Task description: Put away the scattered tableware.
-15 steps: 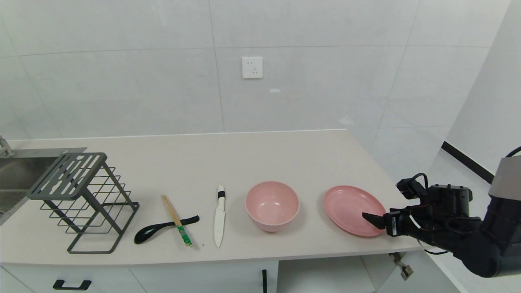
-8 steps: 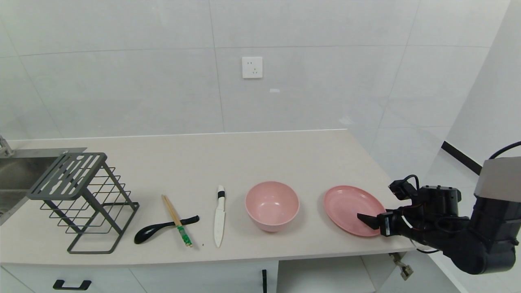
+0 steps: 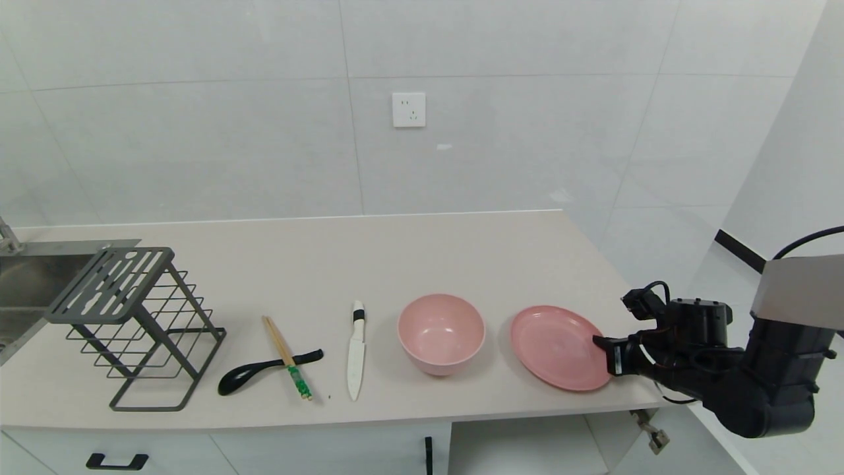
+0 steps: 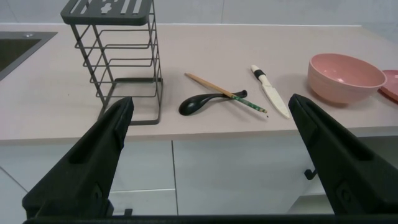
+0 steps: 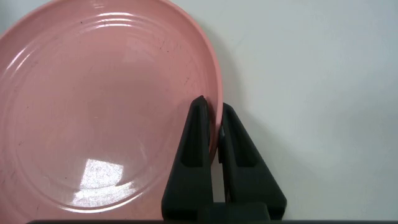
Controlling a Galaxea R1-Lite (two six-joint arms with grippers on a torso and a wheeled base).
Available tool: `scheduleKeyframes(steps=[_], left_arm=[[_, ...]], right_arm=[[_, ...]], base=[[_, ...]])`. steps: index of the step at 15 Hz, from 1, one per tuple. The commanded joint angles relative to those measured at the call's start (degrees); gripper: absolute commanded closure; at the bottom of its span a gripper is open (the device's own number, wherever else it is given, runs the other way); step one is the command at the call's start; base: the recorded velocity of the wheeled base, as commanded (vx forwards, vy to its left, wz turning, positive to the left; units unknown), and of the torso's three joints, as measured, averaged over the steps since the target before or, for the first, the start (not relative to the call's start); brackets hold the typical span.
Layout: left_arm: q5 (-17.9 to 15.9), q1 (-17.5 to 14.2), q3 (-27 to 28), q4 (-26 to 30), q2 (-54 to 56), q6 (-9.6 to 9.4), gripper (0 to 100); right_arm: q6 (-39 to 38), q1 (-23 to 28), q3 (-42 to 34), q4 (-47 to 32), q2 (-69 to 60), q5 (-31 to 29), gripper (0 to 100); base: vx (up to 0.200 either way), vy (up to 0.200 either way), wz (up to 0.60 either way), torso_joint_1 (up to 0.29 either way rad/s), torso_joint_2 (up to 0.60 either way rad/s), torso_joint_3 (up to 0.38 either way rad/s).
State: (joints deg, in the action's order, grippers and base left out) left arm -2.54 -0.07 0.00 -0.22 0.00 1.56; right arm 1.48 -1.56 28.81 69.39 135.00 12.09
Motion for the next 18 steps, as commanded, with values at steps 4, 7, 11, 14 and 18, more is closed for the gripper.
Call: scheduleKeyframes(steps=[4, 7, 11, 14, 18], left_arm=[[0.0, 0.0, 0.0, 0.0, -0.1, 0.02, 0], [0.0, 0.0, 0.0, 0.0, -0.1, 0.02, 0], [0.0, 0.0, 0.0, 0.0, -0.1, 0.02, 0], [0.0, 0.0, 0.0, 0.0, -0.1, 0.11, 0], [0.0, 0.0, 0.0, 0.0, -0.1, 0.02, 0]], right_arm=[[-8.3, 0.9, -0.3, 4.5, -3.0, 5.0, 100], [-15.2, -0.2, -1.5, 9.7, -4.8, 5.7, 100], [-16.5, -2.1, -10.8, 20.6, -8.7, 8.0, 100], [-18.7, -4.5, -15.3, 20.6, -14.5, 7.9, 100], [-18.4, -4.5, -20.0, 20.6, -22.8, 7.9, 100]], base=[[0.0, 0.0, 0.0, 0.0, 0.0, 0.0], [0.0, 0.0, 0.0, 0.0, 0.0, 0.0], [0.0, 0.0, 0.0, 0.0, 0.0, 0.0], [0.0, 0.0, 0.0, 0.0, 0.0, 0.0], [0.0, 0.0, 0.0, 0.0, 0.0, 0.0]])
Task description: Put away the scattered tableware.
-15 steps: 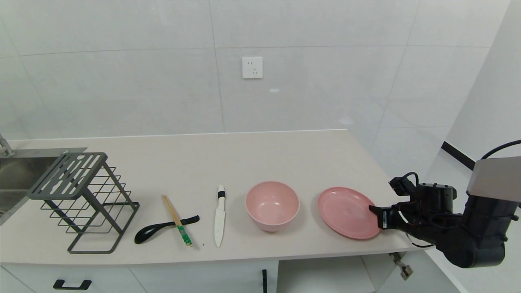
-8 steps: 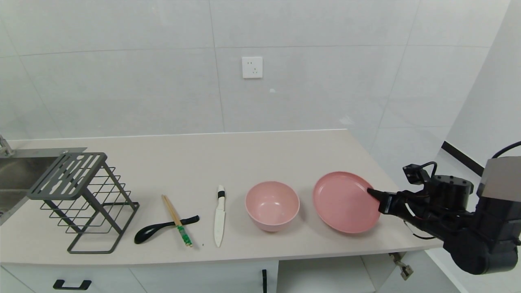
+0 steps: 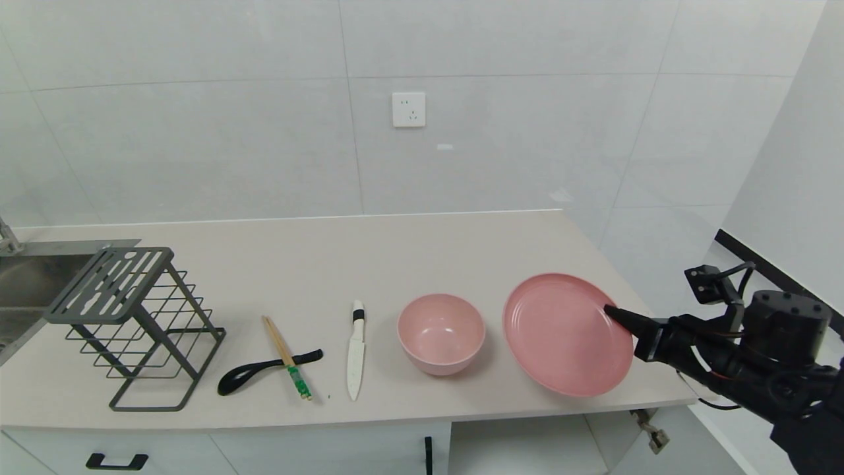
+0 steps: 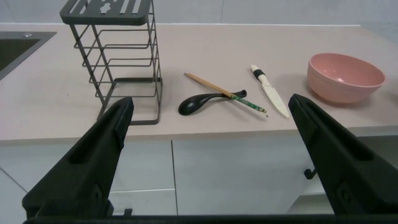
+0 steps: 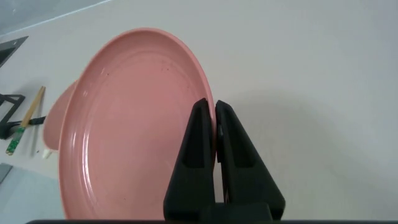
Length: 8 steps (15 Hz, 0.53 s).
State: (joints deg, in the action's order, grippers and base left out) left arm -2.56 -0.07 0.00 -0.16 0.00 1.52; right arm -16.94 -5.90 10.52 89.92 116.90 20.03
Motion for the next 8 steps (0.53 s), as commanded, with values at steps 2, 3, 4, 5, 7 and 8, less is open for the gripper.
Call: scheduleKeyframes(steps=[2, 3, 4, 5, 7, 8], left_arm=[[0.0, 0.0, 0.0, 0.0, -0.1, -0.47, 0], [-0.2, 0.0, 0.0, 0.0, -0.1, -1.44, 0], [-0.4, 0.0, 0.0, 0.0, 0.0, -2.49, 0], [-0.3, 0.0, 0.0, 0.0, -0.1, -2.67, 0], [-0.3, 0.0, 0.0, 0.0, 0.0, -2.67, 0], [-0.3, 0.0, 0.0, 0.0, -0.1, -2.67, 0]], right_arm=[[0.1, 0.4, -2.6, 0.1, -5.2, 0.0, 100], [0.1, 0.4, -2.9, 0.1, -6.2, 0.0, 100], [0.1, 0.1, -2.9, 0.1, -7.2, 0.0, 100], [0.1, -0.1, -3.0, 0.1, -8.6, 0.0, 100], [-0.1, 0.4, -4.5, 0.1, -12.7, 0.0, 100], [-0.1, 0.4, -4.8, 0.1, -13.8, 0.0, 100]], base=[[0.0, 0.0, 0.0, 0.0, 0.0, 0.0], [0.0, 0.0, 0.0, 0.0, 0.0, 0.0], [0.0, 0.0, 0.0, 0.0, 0.0, 0.0], [0.0, 0.0, 0.0, 0.0, 0.0, 0.0], [0.0, 0.0, 0.0, 0.0, 0.0, 0.0], [0.0, 0.0, 0.0, 0.0, 0.0, 0.0]])
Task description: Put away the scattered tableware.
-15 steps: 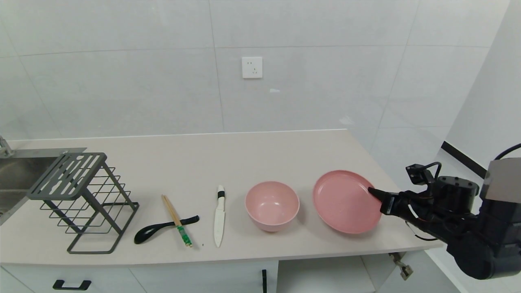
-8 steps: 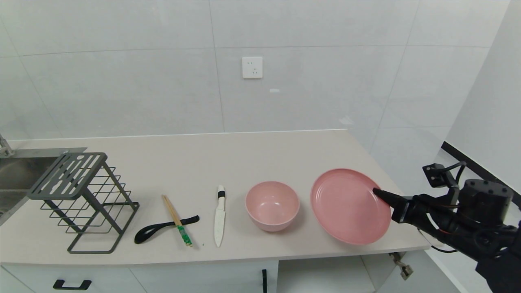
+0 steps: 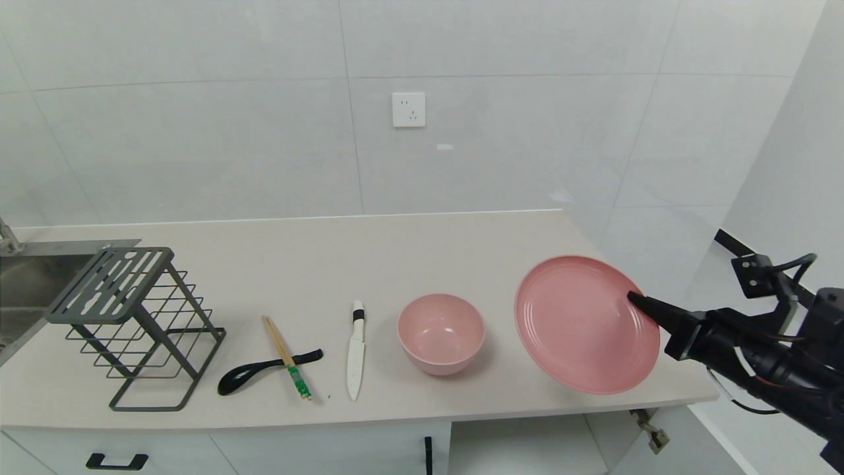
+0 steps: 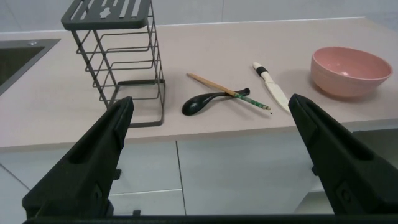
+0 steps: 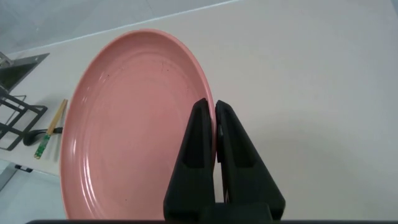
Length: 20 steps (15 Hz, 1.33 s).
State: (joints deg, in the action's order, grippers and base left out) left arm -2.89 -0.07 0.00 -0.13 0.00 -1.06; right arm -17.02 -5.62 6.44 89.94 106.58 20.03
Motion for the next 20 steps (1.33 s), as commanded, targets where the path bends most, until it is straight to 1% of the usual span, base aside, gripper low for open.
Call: scheduleKeyframes(steps=[1, 3, 6, 8, 9, 10, 11, 12, 13, 14, 15, 16, 17, 18, 19, 20], left_arm=[[0.0, 0.0, 0.0, 0.0, 0.0, 0.09, 0], [0.1, 0.0, 0.0, 0.0, -0.1, 0.45, 0], [0.2, 0.0, 0.0, 0.0, -0.1, 0.45, 0], [0.0, 0.0, 0.0, 0.0, -0.1, 0.45, 0], [-0.4, 0.0, 0.0, 0.0, -0.1, -0.08, 0], [-0.4, 0.0, 0.0, 0.0, -0.1, -0.08, 0], [-2.9, 0.0, 0.0, -0.3, 0.0, -1.4, 0], [-3.6, 0.0, 0.0, -3.9, 0.0, -3.86, 0], [-3.7, 0.0, 0.4, -10.1, 0.0, -3.95, 0], [-5.2, 0.0, 1.4, -19.5, 0.0, -4.3, 0], [-7.7, 0.0, 2.5, -20.0, 0.0, -4.04, 0], [-8.3, 0.1, 3.3, -19.2, -0.3, -2.46, 0], [-8.4, 0.2, 5.0, -17.7, -0.9, 0.27, 0], [-9.2, 1.0, 8.4, -13.8, -3.0, 2.91, 0], [-9.6, 1.5, 10.7, -11.2, -4.4, 3.79, 0], [-9.9, 3.0, 14.2, -6.6, -6.9, 5.46, 0]], right_arm=[[0.0, 0.1, -1.2, 0.1, -5.4, 0.0, 100], [-0.2, 0.1, -2.0, 0.1, -8.2, 0.0, 100], [0.0, 0.3, -3.0, 0.1, -8.2, 0.0, 100], [0.4, 0.6, -4.9, 0.1, -9.0, -0.1, 100], [0.5, 0.5, -5.2, 0.1, -10.1, -0.1, 100], [0.5, 0.5, -5.2, 0.1, -10.1, -0.1, 100], [0.5, 0.5, -5.6, 0.1, -10.1, -0.1, 100], [0.8, 0.2, -5.7, 0.1, -10.1, -0.1, 100], [0.8, 0.1, -5.9, 0.1, -10.1, -0.1, 100], [0.7, 0.2, -5.9, 0.1, -10.1, -0.1, 100], [0.8, 0.1, -6.1, 0.1, -10.1, -0.1, 100], [0.8, 0.1, -6.3, 0.1, -10.1, -0.1, 100], [0.8, 0.3, -6.3, 0.1, -10.2, -0.1, 100], [0.8, 0.6, -6.3, 0.1, -10.2, -0.2, 100], [0.8, 0.7, -6.3, 0.1, -10.2, -0.3, 100], [0.8, 1.2, -6.3, 0.1, -10.2, -0.3, 100]], base=[[0.0, 0.0, 0.0, 0.0, 0.0, 0.0], [0.0, 0.0, 0.0, 0.0, 0.0, 0.0], [0.0, 0.0, 0.0, 0.0, 0.0, 0.0], [0.0, 0.0, 0.0, 0.0, 0.0, 0.0], [0.0, 0.0, 0.0, 0.0, 0.0, 0.0], [0.0, 0.0, 0.0, 0.0, 0.0, 0.0], [0.0, 0.0, 0.0, 0.0, 0.0, 0.0], [0.0, 0.0, 0.0, 0.0, 0.0, 0.0], [0.0, 0.0, 0.0, 0.0, 0.0, 0.0], [0.0, 0.0, 0.0, 0.0, 0.0, 0.0], [0.0, 0.0, 0.0, 0.0, 0.0, 0.0], [0.0, 0.0, 0.0, 0.0, 0.0, 0.0], [0.0, 0.0, 0.0, 0.0, 0.0, 0.0], [0.0, 0.0, 0.0, 0.0, 0.0, 0.0], [0.0, 0.0, 0.0, 0.0, 0.0, 0.0], [0.0, 0.0, 0.0, 0.0, 0.0, 0.0]])
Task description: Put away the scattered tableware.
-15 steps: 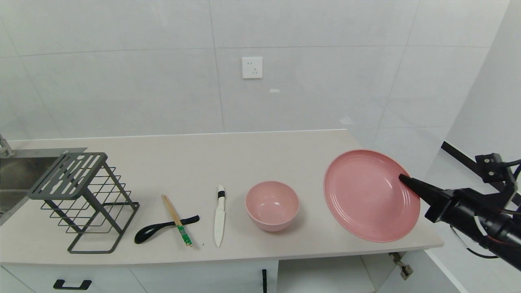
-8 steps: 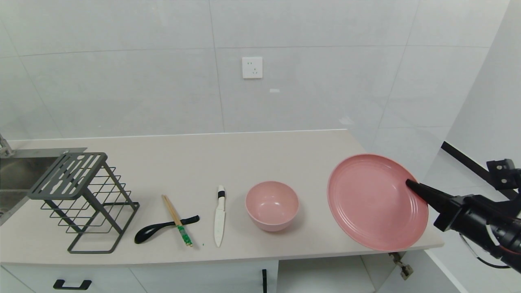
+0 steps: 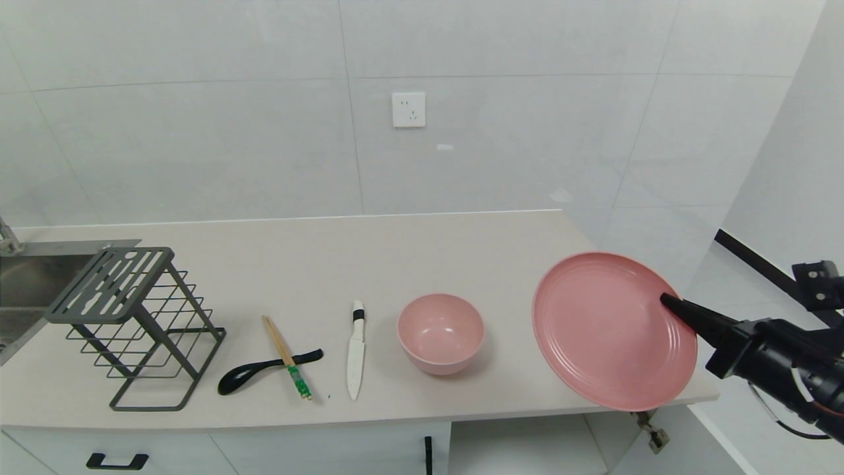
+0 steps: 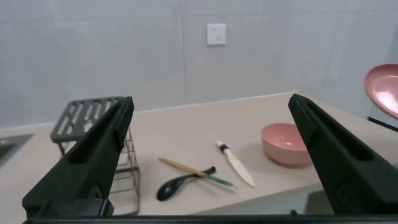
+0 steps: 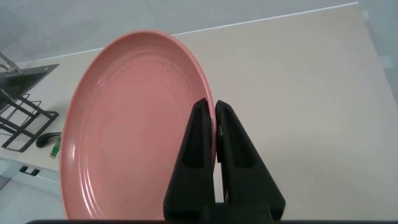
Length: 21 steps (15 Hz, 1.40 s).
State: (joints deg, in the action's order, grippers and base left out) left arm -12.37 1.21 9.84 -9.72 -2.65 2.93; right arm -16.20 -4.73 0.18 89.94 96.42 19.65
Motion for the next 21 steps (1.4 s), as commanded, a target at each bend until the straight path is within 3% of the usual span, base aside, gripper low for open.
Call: scheduleKeyframes(steps=[1, 2, 3, 4, 5, 7, 8, 9, 10, 13, 15, 17, 19, 21], left_arm=[[-0.5, 3.7, 6.3, 6.5, -6.8, 2.52, 0], [-1.2, 6.2, 7.1, 9.5, -10.0, 2.7, 0], [-1.9, 6.7, 7.0, 10.5, -11.5, 2.7, 0], [-4.9, 7.0, 6.2, 11.7, -16.7, 2.7, 0], [-7.6, 7.1, 6.1, 10.9, -22.2, 2.52, 0], [-9.6, 7.5, 6.5, 5.6, -32.3, 2.26, 0], [-11.8, 9.0, 6.1, 1.7, -36.4, 2.0, 0], [-16.0, 12.3, 6.0, 0.4, -38.8, 2.35, 0], [-18.0, 14.3, 5.9, 0.5, -41.6, 2.35, 0], [-18.7, 15.8, 4.8, -0.7, -48.2, 2.08, 0], [-18.3, 17.7, 4.4, -0.8, -48.6, 2.88, 0], [-17.7, 16.7, 6.4, -2.1, -53.0, 5.42, 0], [-15.4, 15.9, 8.4, -6.0, -59.4, 6.39, 0], [-10.8, 16.5, 11.1, -7.2, -68.5, 6.3, 0]], right_arm=[[0.8, 1.6, 0.0, 0.1, -0.4, 0.0, 100], [2.6, 3.7, 0.0, 0.1, -0.7, 0.0, 100], [3.3, 4.9, 0.0, 0.1, -0.7, 0.1, 100], [4.6, 7.3, 0.0, 0.1, -0.7, 0.5, 100], [4.6, 7.4, 0.0, 0.1, -0.7, 0.5, 100], [4.7, 7.1, 0.0, 0.1, -0.7, 0.5, 100], [4.8, 6.9, 0.0, 0.1, -0.6, 0.6, 100], [4.9, 6.5, 0.0, 0.1, -0.6, 0.6, 100], [5.0, 6.1, 0.0, 0.1, -0.6, 0.6, 100], [5.5, 6.2, -0.1, 0.1, -1.2, 1.1, 100], [5.6, 6.2, -0.1, 0.1, -2.5, 1.8, 100], [5.9, 6.1, -0.1, 0.1, -2.7, 1.8, 100], [6.7, 6.0, -0.1, 0.1, -2.6, 1.8, 100], [6.7, 6.1, -0.1, 0.1, -2.6, 1.8, 100]], base=[[0.0, 0.0, 0.0, 0.0, 0.0, 0.0], [0.0, 0.0, 0.0, 0.0, 0.0, 0.0], [0.0, 0.0, 0.0, 0.0, 0.0, 0.0], [0.0, 0.0, 0.0, 0.0, 0.0, 0.0], [0.0, 0.0, 0.0, 0.0, 0.0, 0.0], [0.0, 0.0, 0.0, 0.0, 0.0, 0.0], [0.0, 0.0, 0.0, 0.0, 0.0, 0.0], [0.0, 0.0, 0.0, 0.0, 0.0, 0.0], [0.0, 0.0, 0.0, 0.0, 0.0, 0.0], [0.0, 0.0, 0.0, 0.0, 0.0, 0.0], [0.0, 0.0, 0.0, 0.0, 0.0, 0.0], [0.0, 0.0, 0.0, 0.0, 0.0, 0.0], [0.0, 0.0, 0.0, 0.0, 0.0, 0.0], [0.0, 0.0, 0.0, 0.0, 0.0, 0.0]])
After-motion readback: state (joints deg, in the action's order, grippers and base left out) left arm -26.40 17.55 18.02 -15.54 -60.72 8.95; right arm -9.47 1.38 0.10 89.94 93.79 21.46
